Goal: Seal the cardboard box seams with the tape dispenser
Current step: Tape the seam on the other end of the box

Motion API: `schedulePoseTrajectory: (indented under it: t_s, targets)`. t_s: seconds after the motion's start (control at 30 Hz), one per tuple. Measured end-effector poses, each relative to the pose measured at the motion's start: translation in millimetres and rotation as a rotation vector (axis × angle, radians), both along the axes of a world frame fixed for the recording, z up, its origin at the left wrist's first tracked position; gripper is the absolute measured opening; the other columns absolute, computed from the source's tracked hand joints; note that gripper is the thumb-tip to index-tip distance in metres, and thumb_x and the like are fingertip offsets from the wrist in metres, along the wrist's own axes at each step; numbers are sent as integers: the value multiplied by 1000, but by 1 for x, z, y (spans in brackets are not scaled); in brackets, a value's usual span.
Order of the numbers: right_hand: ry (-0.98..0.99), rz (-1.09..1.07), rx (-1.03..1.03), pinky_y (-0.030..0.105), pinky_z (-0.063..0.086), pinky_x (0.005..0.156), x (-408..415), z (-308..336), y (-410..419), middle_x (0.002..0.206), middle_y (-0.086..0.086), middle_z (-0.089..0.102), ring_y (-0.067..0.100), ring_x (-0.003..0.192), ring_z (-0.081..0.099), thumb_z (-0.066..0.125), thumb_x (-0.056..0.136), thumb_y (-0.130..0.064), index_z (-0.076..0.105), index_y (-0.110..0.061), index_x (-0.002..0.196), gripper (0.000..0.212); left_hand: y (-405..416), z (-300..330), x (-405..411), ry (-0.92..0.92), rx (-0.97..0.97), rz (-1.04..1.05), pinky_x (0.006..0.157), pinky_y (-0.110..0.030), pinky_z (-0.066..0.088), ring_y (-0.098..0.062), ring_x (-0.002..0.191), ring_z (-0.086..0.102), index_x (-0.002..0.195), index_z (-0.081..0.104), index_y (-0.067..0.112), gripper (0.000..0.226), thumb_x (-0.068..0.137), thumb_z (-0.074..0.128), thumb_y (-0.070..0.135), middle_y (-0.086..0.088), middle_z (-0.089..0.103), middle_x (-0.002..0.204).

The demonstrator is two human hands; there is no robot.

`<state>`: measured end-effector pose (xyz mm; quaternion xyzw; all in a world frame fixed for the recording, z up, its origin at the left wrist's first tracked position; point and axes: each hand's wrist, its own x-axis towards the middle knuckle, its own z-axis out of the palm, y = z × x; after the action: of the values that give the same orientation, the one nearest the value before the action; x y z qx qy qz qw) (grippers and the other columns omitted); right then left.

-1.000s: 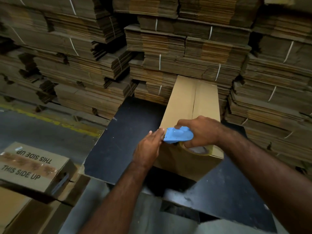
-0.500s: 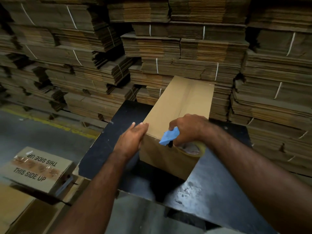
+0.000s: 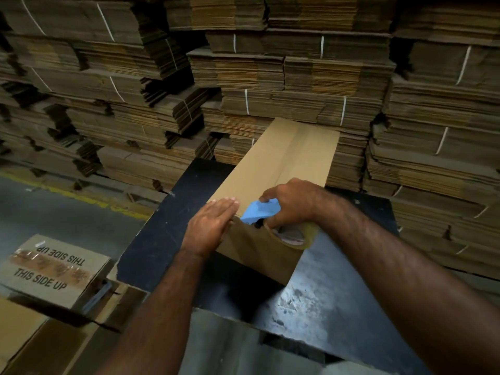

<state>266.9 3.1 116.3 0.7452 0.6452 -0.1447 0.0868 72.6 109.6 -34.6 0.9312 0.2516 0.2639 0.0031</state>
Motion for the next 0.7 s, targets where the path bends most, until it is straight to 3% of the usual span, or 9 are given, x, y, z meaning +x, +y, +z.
schedulePoseTrajectory:
  t_s: [0.13, 0.3, 0.37, 0.47, 0.53, 0.7]
  targets:
    - [-14, -17, 18, 31, 45, 78, 24, 0, -29, 122, -7, 62, 14, 94, 48, 69, 71, -57, 52, -42, 134, 67, 6, 1, 0, 11, -26, -19, 110, -35, 32, -22, 124, 59, 133, 62, 12, 57, 79, 81, 10, -7, 63, 135]
    - [-52, -102, -24, 36, 53, 81, 22, 1, -37, 116, -10, 62, 11, 95, 53, 70, 69, -56, 53, -46, 131, 65, 2, 2, 6, 43, -49, -3, 112, -34, 32, -24, 127, 57, 135, 60, 11, 60, 78, 78, 11, -8, 61, 137]
    - [-83, -111, -46, 37, 52, 80, 13, 0, -26, 115, -9, 61, 13, 98, 55, 70, 66, -56, 54, -46, 128, 65, -7, 3, 10, 70, -68, 24, 115, -36, 25, -26, 132, 52, 139, 54, 8, 63, 80, 75, 17, -10, 56, 142]
    - [-83, -141, -77, 39, 53, 81, 10, 0, -20, 113, -10, 61, 13, 98, 55, 71, 66, -57, 55, -45, 128, 65, -21, 1, 19, 132, -35, -130, 119, -39, 17, -27, 139, 43, 146, 45, 6, 69, 84, 70, 21, -13, 47, 150]
    - [-109, -143, -88, 37, 53, 80, 9, 0, -21, 111, -10, 62, 13, 96, 55, 71, 68, -57, 55, -45, 128, 63, -26, -2, 24, 133, -41, -247, 121, -37, 18, -26, 140, 42, 146, 44, 7, 66, 84, 64, 16, -11, 46, 151]
    - [-114, -107, -56, 34, 52, 78, 11, 3, -25, 116, -12, 63, 13, 98, 56, 69, 68, -59, 52, -48, 131, 66, -19, -7, 23, 99, -86, -283, 118, -39, 29, -26, 134, 50, 142, 51, 8, 72, 72, 66, 7, -9, 52, 147]
